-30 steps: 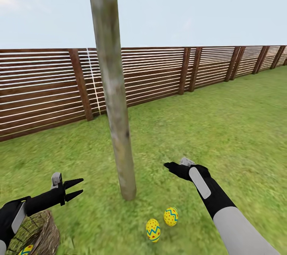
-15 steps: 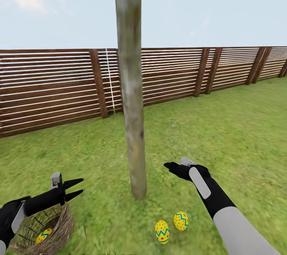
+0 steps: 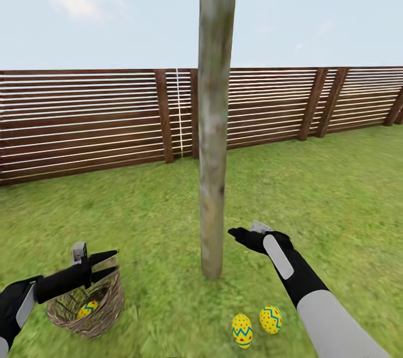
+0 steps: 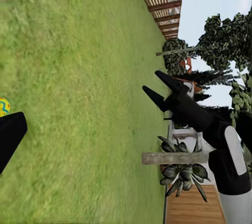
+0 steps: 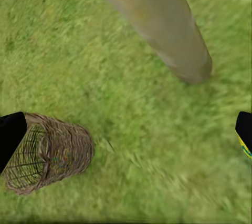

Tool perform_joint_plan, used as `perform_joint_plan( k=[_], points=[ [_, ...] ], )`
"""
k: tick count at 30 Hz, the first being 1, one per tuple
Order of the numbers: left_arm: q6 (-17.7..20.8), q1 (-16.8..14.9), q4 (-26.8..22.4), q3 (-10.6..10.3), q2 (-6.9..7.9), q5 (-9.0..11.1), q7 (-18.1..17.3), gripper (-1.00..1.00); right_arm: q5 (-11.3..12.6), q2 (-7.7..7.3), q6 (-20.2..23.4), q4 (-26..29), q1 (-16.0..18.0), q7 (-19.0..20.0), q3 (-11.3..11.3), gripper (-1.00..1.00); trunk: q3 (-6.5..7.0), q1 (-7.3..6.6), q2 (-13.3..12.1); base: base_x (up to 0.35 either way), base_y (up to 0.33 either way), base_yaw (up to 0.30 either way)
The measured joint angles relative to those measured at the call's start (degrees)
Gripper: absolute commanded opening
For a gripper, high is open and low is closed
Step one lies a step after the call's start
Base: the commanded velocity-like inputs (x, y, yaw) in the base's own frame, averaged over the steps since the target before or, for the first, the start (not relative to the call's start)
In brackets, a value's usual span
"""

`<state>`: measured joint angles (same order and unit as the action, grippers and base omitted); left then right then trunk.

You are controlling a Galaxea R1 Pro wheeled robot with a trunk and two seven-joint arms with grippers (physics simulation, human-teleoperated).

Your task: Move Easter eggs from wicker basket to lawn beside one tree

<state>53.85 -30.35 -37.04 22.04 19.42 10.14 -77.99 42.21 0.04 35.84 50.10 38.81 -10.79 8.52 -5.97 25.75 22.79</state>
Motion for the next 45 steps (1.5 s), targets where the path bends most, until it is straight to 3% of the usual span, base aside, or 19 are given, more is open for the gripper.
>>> perform_joint_plan(
  k=[32, 45],
  points=[
    [0.0, 0.0, 0.0, 0.0, 0.00, 0.0, 0.0, 1.00, -0.3, 0.24, -0.5, -0.9, 0.0, 0.0, 0.0, 1.00, 0.00, 0.00, 0.0, 0.000, 0.000, 0.280],
    [0.0, 0.0, 0.0, 0.0, 0.01, 0.0, 0.0, 1.00, -0.2, 0.23, -1.7, -1.1, 0.0, 0.0, 0.0, 1.00, 0.00, 0.00, 0.0, 0.000, 0.000, 0.048]
  ],
)
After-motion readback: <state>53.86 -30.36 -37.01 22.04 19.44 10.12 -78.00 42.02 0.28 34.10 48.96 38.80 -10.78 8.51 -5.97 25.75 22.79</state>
